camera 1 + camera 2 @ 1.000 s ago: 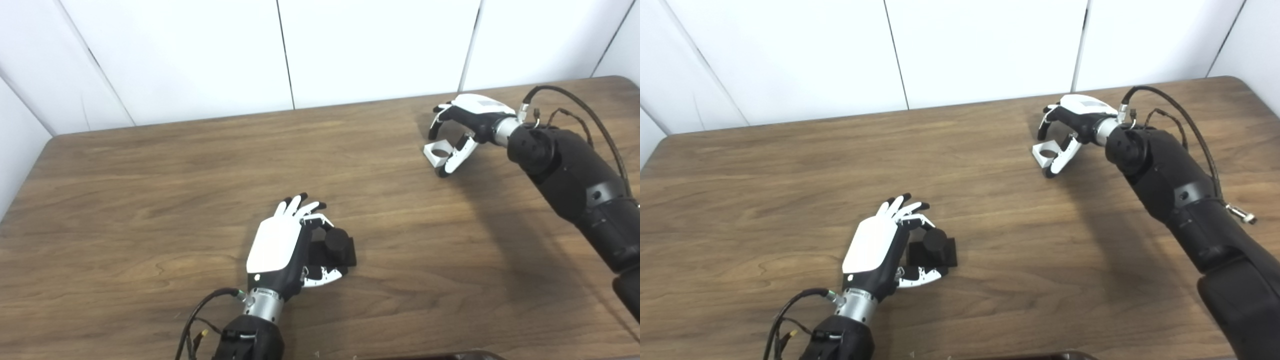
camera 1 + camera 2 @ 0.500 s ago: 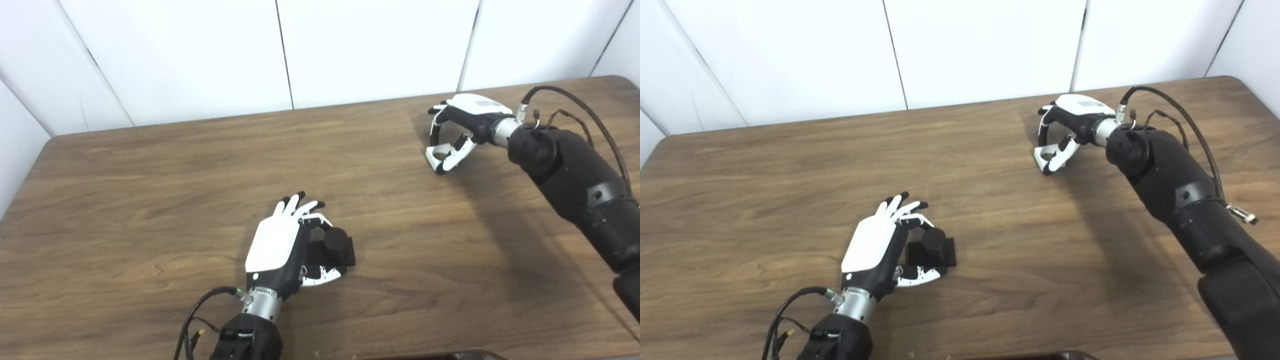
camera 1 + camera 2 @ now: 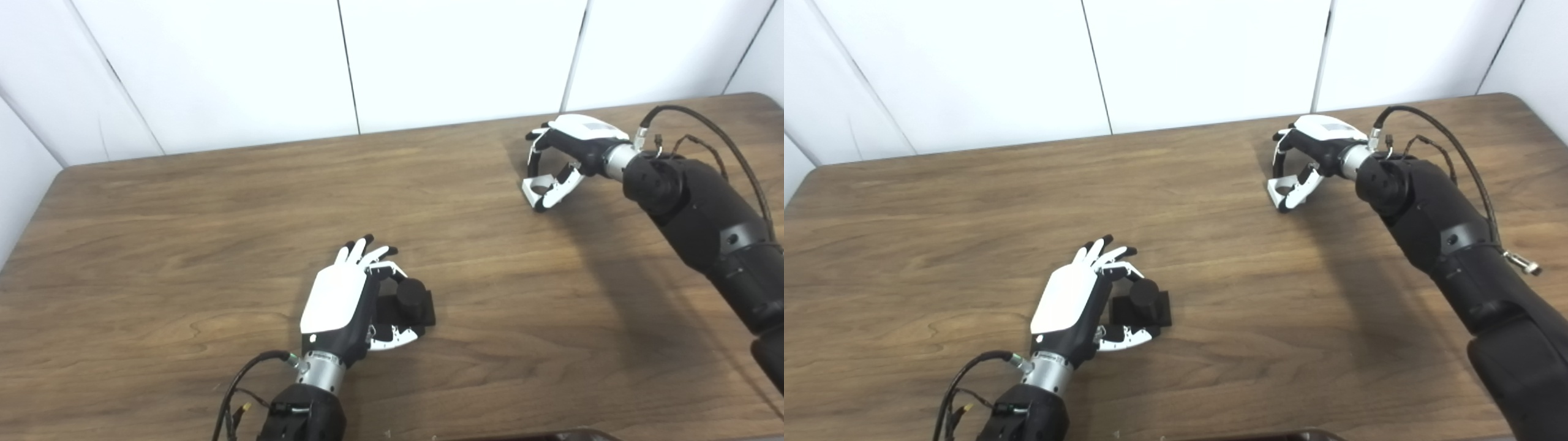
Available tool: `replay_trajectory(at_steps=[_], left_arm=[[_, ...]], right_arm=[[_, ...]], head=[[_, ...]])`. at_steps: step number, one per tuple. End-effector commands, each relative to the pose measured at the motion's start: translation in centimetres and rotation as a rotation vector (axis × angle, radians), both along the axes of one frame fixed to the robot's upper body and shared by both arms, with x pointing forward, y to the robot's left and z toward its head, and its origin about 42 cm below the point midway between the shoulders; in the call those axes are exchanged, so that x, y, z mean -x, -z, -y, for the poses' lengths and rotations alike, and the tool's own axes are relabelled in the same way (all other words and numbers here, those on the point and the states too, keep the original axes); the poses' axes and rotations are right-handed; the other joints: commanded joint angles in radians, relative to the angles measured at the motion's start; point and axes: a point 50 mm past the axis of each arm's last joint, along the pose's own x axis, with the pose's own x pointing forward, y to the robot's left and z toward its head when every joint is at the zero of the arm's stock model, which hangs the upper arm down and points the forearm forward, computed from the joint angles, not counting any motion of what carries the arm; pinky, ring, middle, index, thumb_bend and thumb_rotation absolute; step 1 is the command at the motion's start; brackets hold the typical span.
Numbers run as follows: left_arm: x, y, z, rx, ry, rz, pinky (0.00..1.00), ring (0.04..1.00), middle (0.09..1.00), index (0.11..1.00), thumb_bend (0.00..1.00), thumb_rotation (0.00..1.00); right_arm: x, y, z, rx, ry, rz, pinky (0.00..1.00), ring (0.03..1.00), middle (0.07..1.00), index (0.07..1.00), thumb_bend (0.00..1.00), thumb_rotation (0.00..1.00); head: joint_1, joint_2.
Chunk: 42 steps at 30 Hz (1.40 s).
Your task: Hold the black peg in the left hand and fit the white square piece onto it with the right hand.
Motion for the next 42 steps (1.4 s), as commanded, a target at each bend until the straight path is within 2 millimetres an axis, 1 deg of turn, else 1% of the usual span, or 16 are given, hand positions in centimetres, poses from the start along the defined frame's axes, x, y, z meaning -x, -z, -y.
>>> replay_trajectory(at_steps=[1,8,15,20,28,34,40,42], left_arm=[[-0.3,-0.1,-0.5,-0.012,-0.018,0.012,1.0,0.983,0.863,0.486,0.52,0.08],[-0.3,-0.1,-0.5,-0.019,-0.022,0.0,1.0,0.991,0.868,0.487,0.52,0.08],[-0.3,0.0,-0.6,-0.01,-0.023,0.001,1.0,0.991,0.866,0.487,0.52,0.08],[-0.4,0.1,-0.5,-0.016,-0.023,0.005,1.0,0.99,0.865,0.486,0.52,0.08],[-0.6,0.3,-0.2,-0.035,-0.026,0.002,1.0,0.99,0.865,0.487,0.52,0.08],[-0.6,0.3,-0.2,-0.032,-0.026,0.003,1.0,0.989,0.863,0.487,0.52,0.08],[-0.7,0.4,-0.2,-0.039,-0.029,-0.001,1.0,0.99,0.864,0.486,0.52,0.08],[-0.7,0.6,-0.1,-0.046,-0.03,0.001,1.0,0.99,0.864,0.487,0.52,0.08]], right_arm=[[-0.5,-2.2,0.9,0.017,0.017,0.067,1.0,1.0,0.922,0.49,0.52,0.14],[-0.5,-2.2,0.8,-0.001,0.013,0.076,1.0,1.0,0.919,0.49,0.52,0.14],[-0.2,-2.8,0.6,-0.021,0.002,0.101,1.0,1.0,0.916,0.489,0.52,0.14],[0.1,-3.8,0.5,-0.026,-0.012,0.128,1.0,1.0,0.919,0.489,0.52,0.14],[1.2,-6.2,0.0,-0.032,-0.046,0.172,1.0,1.0,0.923,0.489,0.53,0.14],[2.4,-7.6,-1.3,-0.041,-0.092,0.183,1.0,1.0,0.92,0.49,0.53,0.14],[4.2,-9.5,-3.1,-0.048,-0.167,0.191,1.0,1.0,0.918,0.49,0.53,0.14],[5.1,-10.3,-4.0,-0.048,-0.205,0.198,0.99,1.0,0.918,0.489,0.53,0.14]], head=[[-0.001,0.001],[-0.001,0.001],[-0.003,-0.003],[-0.006,-0.006],[0.001,-0.007],[0.003,-0.009],[0.008,-0.01],[0.011,-0.011]])
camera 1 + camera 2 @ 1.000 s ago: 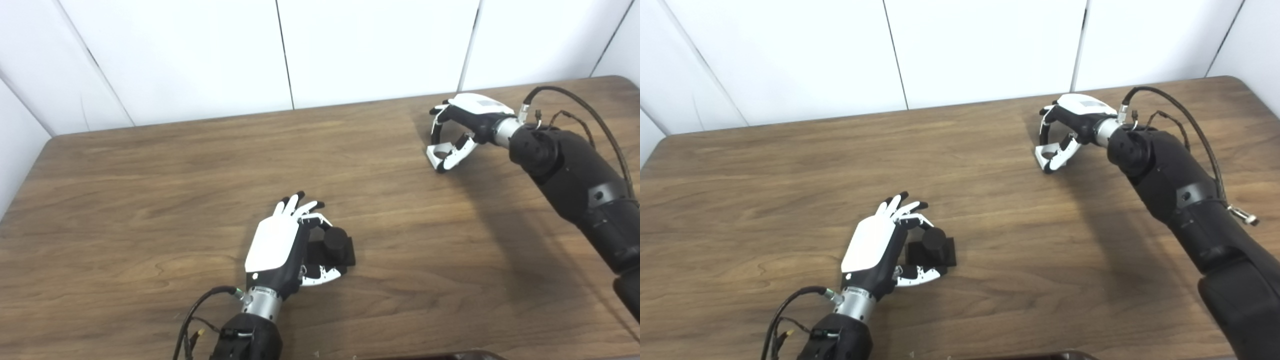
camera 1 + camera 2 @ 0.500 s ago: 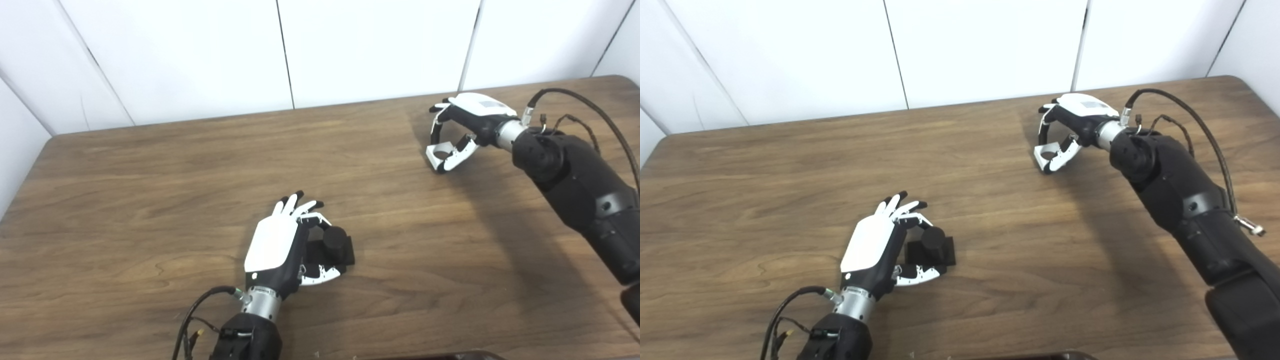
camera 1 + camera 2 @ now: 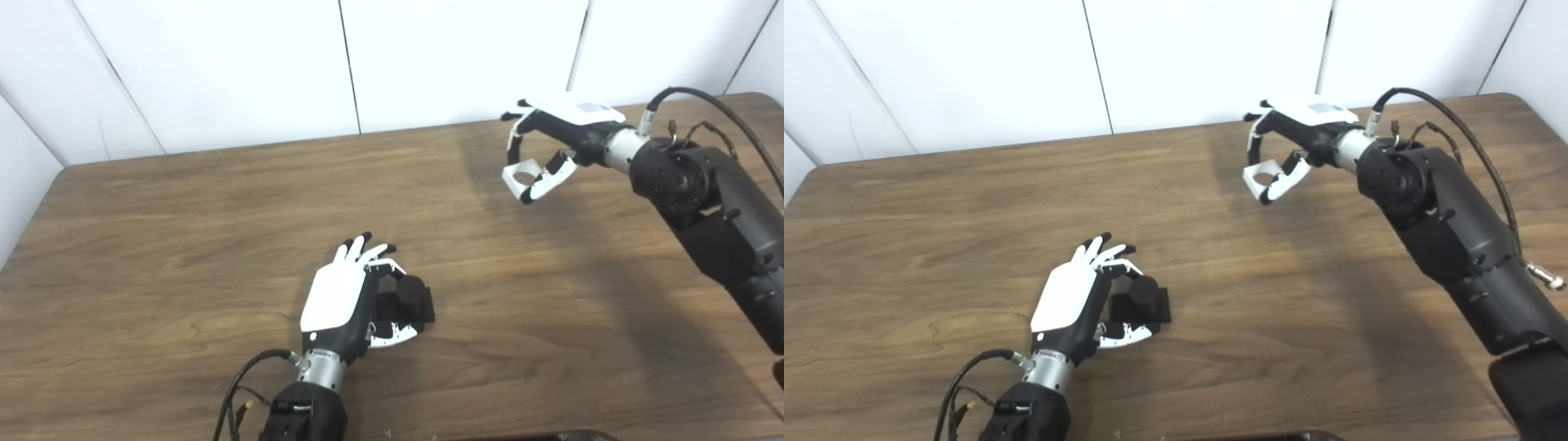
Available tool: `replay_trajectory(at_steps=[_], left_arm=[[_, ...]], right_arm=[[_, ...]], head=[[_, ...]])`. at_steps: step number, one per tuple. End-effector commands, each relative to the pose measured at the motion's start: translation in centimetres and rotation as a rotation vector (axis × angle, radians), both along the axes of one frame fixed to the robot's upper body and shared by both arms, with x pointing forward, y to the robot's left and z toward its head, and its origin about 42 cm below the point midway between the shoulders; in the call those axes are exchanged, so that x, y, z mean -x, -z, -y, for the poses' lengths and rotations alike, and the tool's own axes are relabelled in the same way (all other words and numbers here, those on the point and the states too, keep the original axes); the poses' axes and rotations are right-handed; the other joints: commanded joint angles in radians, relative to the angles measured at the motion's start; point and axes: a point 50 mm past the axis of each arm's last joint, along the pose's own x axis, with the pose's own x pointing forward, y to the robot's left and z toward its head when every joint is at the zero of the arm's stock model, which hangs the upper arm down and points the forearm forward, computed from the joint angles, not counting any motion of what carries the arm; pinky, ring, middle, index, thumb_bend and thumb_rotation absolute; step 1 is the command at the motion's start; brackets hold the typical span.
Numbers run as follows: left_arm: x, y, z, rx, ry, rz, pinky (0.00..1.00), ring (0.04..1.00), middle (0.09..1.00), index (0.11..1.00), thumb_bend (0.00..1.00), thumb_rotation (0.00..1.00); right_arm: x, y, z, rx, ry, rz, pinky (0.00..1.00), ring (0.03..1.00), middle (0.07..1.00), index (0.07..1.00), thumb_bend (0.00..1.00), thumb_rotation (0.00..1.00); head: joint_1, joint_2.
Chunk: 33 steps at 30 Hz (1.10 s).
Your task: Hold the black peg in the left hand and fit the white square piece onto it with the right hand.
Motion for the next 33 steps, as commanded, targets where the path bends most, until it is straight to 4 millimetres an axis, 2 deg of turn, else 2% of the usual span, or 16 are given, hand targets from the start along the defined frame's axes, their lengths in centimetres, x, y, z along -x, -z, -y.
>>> replay_trajectory(at_steps=[1,13,24,33], left_arm=[[-0.4,0.5,-0.2,-0.05,-0.019,-0.003,1.0,0.988,0.863,0.487,0.52,0.08],[-0.6,0.8,0.3,-0.071,-0.018,0.003,0.97,0.955,0.86,0.487,0.52,0.08],[-0.7,0.8,0.9,-0.074,-0.021,0.004,0.96,0.957,0.86,0.487,0.52,0.08],[-0.8,0.7,1.0,-0.072,-0.025,0.002,0.98,0.965,0.861,0.487,0.52,0.08]], right_arm=[[0.5,-3.9,-0.6,-0.008,-0.036,0.088,0.99,1.0,0.919,0.489,0.53,0.14],[4.4,-5.5,-4.5,-0.029,-0.209,0.1,1.0,1.0,0.91,0.488,0.53,0.14],[7.6,-5.2,-7.3,-0.032,-0.298,0.1,1.0,1.0,0.907,0.487,0.53,0.14],[8.4,-4.6,-8.6,-0.032,-0.346,0.074,1.0,1.0,0.907,0.486,0.53,0.14]], head=[[-0.001,0.001],[0.011,-0.007],[0.014,-0.006],[0.021,-0.005]])
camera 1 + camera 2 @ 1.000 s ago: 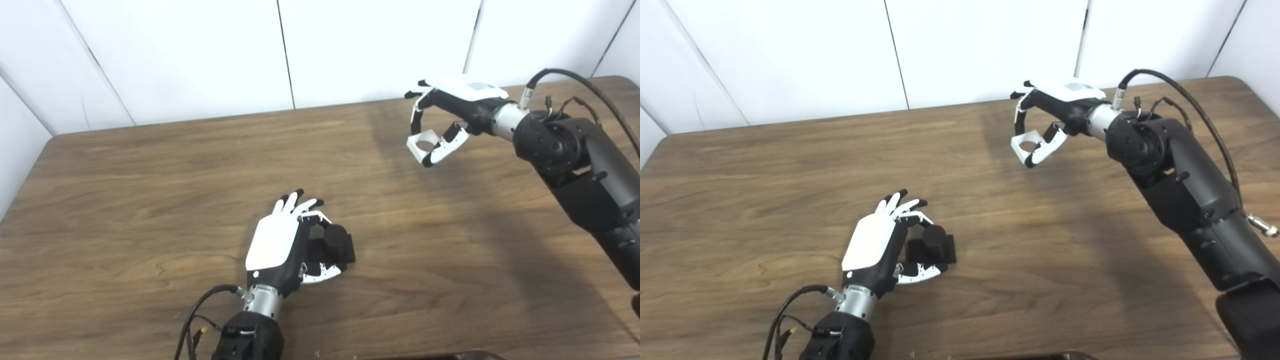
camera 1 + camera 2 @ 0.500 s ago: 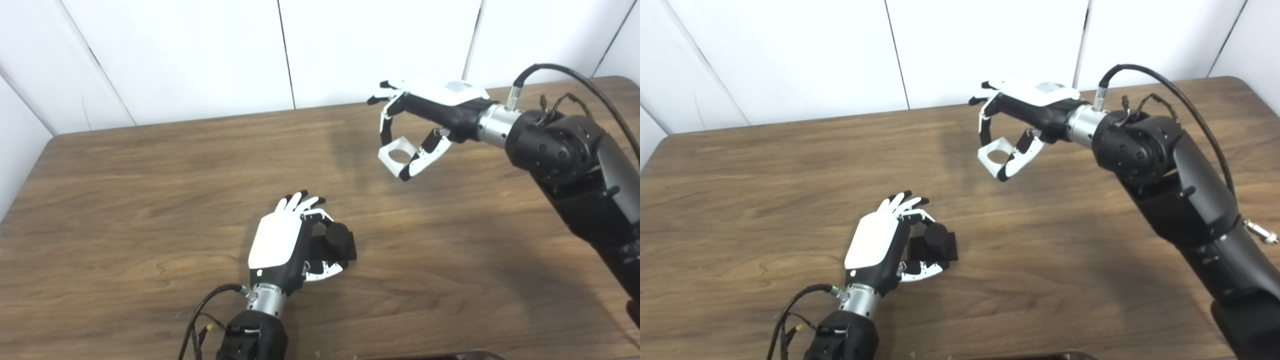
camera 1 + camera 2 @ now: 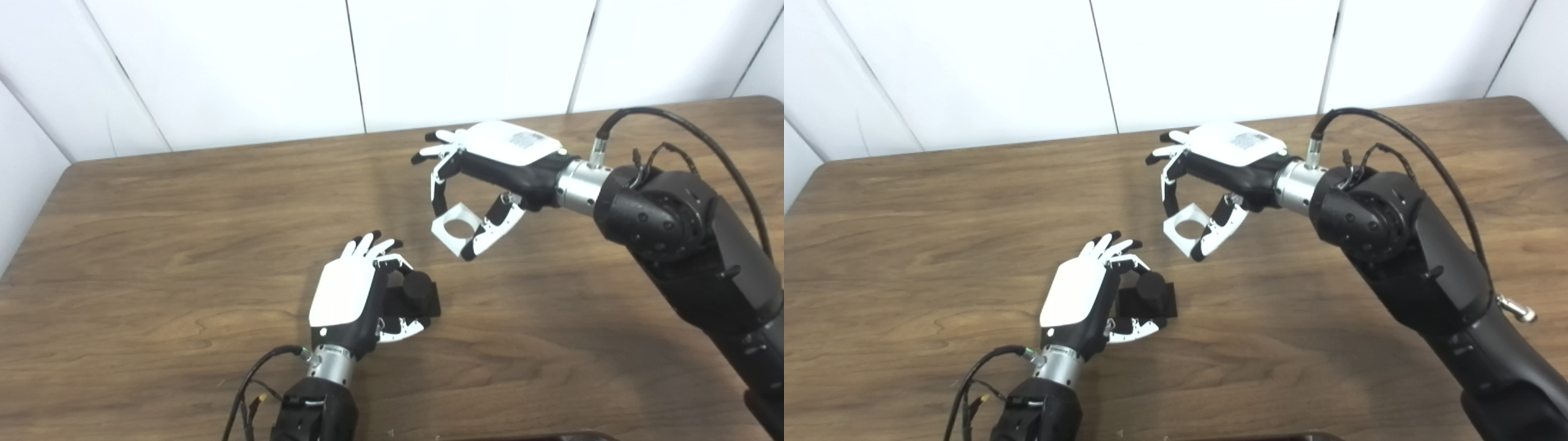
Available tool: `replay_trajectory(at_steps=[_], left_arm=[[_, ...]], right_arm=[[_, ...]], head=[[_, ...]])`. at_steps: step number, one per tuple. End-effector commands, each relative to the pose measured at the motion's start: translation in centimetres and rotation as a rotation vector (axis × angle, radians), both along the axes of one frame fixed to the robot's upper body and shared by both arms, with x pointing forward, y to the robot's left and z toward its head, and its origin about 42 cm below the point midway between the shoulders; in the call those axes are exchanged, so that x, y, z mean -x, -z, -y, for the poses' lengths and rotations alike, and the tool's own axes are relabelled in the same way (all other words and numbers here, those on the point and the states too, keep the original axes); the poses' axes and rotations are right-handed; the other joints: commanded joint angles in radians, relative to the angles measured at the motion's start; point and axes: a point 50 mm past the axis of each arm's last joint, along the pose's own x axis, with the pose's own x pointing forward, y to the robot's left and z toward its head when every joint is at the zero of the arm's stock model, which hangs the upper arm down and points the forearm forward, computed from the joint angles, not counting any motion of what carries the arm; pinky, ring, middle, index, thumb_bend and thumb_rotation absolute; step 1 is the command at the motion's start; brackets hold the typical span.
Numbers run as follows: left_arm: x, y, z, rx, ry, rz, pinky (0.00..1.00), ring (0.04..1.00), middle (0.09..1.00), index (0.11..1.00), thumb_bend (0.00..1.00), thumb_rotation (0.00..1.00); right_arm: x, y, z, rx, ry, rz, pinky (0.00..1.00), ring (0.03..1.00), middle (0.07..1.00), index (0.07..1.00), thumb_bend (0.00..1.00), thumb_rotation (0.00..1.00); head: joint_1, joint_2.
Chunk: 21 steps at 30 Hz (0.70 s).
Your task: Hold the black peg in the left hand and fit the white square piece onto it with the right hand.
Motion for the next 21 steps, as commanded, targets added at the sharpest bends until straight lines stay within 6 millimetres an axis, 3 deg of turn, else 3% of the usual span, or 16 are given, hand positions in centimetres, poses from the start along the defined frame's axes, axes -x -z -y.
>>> replay_trajectory(at_steps=[1,21], left_arm=[[-0.4,0.6,-0.2,-0.053,-0.021,-0.026,0.98,0.966,0.862,0.487,0.52,0.08],[-0.3,0.4,0.2,-0.05,-0.019,-0.022,0.97,0.958,0.857,0.487,0.52,0.08]], right_arm=[[0.6,-1.8,-0.8,-0.019,-0.04,0.07,1.0,1.0,0.905,0.486,0.53,0.14],[1.1,0.7,-2.6,-0.006,-0.093,0.022,1.0,1.0,0.905,0.487,0.53,0.14]], head=[[0.0,0.001],[0.008,0.007]])
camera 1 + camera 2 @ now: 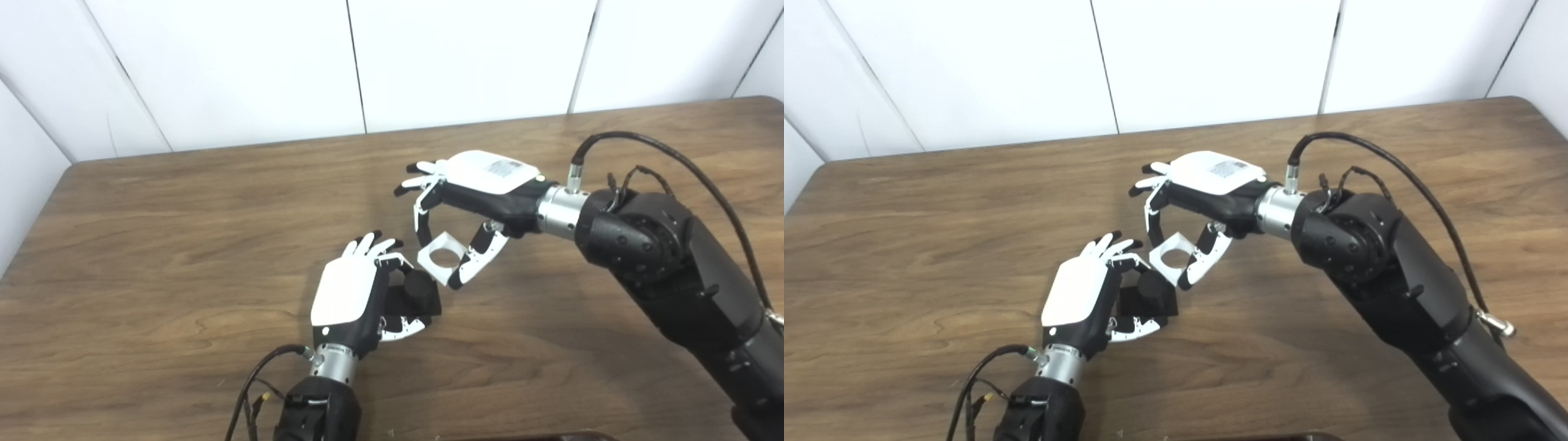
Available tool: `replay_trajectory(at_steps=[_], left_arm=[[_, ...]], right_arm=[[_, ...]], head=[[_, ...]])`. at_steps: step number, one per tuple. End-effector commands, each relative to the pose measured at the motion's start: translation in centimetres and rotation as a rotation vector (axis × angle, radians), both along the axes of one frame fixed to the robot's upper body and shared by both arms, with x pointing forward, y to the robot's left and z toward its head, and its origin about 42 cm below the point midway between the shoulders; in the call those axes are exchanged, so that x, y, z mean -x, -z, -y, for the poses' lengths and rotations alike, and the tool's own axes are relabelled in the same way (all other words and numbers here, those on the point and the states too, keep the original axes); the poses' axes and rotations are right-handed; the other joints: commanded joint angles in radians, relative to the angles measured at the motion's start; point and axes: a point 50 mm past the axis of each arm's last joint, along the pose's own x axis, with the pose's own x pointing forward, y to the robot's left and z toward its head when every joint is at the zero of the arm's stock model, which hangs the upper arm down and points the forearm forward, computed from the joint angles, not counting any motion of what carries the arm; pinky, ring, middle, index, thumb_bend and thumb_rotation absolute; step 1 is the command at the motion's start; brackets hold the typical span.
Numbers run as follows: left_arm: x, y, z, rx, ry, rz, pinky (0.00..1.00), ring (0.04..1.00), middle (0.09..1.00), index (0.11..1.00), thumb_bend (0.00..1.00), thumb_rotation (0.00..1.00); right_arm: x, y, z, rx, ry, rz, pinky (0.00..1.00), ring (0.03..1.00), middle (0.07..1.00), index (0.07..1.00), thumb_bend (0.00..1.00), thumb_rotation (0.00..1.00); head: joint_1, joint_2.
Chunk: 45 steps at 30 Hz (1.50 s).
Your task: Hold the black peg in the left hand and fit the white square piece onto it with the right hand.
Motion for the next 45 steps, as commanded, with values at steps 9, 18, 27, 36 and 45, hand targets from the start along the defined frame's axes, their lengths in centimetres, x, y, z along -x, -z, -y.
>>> replay_trajectory(at_steps=[9,18,27,36,45], left_arm=[[-0.3,0.3,0.0,-0.039,-0.007,-0.025,0.97,0.963,0.861,0.487,0.52,0.09],[-0.2,0.3,0.0,-0.042,-0.012,-0.029,0.98,0.967,0.862,0.487,0.52,0.09],[-0.2,0.4,0.0,-0.043,-0.009,-0.022,0.96,0.96,0.857,0.487,0.52,0.08],[0.2,0.5,0.4,-0.026,-0.007,-0.02,0.96,0.955,0.858,0.486,0.52,0.08],[0.7,0.5,0.8,0.008,-0.008,-0.029,1.0,0.982,0.862,0.486,0.52,0.08]], right_arm=[[0.0,-0.3,-1.3,-0.013,-0.039,0.05,1.0,1.0,0.901,0.487,0.53,0.14],[0.0,0.1,-2.0,0.001,-0.058,0.047,1.0,1.0,0.908,0.487,0.53,0.14],[-0.2,0.3,-2.5,-0.012,-0.072,0.052,1.0,1.0,0.905,0.487,0.53,0.14],[-0.3,0.5,-2.6,-0.011,-0.075,0.057,1.0,1.0,0.904,0.487,0.53,0.14],[-0.5,0.6,-2.6,-0.021,-0.067,0.047,1.0,1.0,0.906,0.487,0.53,0.14]], head=[[0.002,0.004],[0.006,0.007],[0.006,0.006],[0.014,0.006],[0.019,0.009]])
